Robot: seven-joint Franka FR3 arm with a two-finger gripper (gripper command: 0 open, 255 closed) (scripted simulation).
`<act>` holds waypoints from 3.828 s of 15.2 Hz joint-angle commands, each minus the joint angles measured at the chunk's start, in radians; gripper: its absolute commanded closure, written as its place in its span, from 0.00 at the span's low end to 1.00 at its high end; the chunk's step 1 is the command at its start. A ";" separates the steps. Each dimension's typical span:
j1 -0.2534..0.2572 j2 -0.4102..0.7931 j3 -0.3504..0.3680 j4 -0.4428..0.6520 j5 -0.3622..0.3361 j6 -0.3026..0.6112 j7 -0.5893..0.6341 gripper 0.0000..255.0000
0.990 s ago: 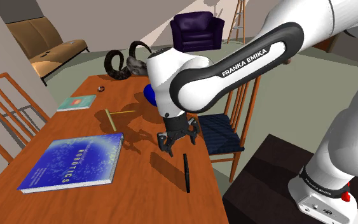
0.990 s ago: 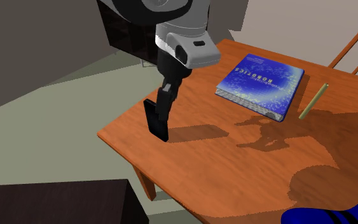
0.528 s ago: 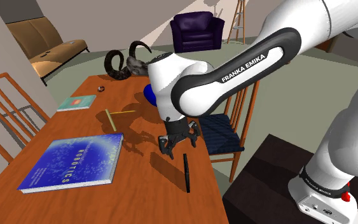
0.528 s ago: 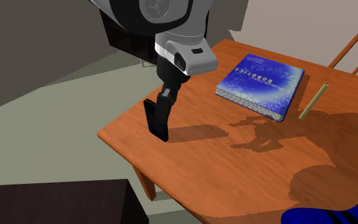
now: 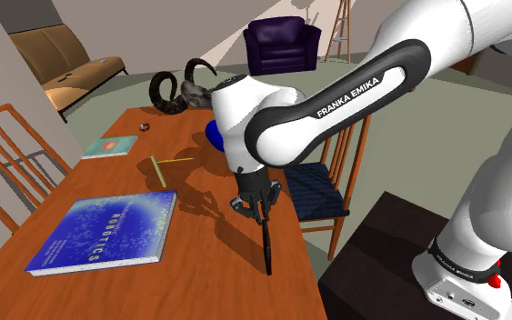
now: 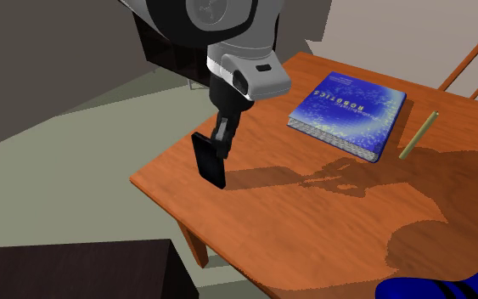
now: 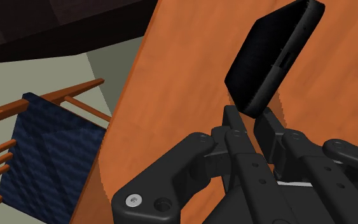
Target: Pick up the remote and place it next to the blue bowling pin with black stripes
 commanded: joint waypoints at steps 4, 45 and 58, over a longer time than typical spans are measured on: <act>0.000 0.000 0.000 0.000 0.000 0.000 0.000 1.00; -0.010 -0.053 -0.011 0.505 0.020 -0.550 0.018 1.00; -0.125 0.082 -0.125 0.670 -0.075 -0.612 -0.214 1.00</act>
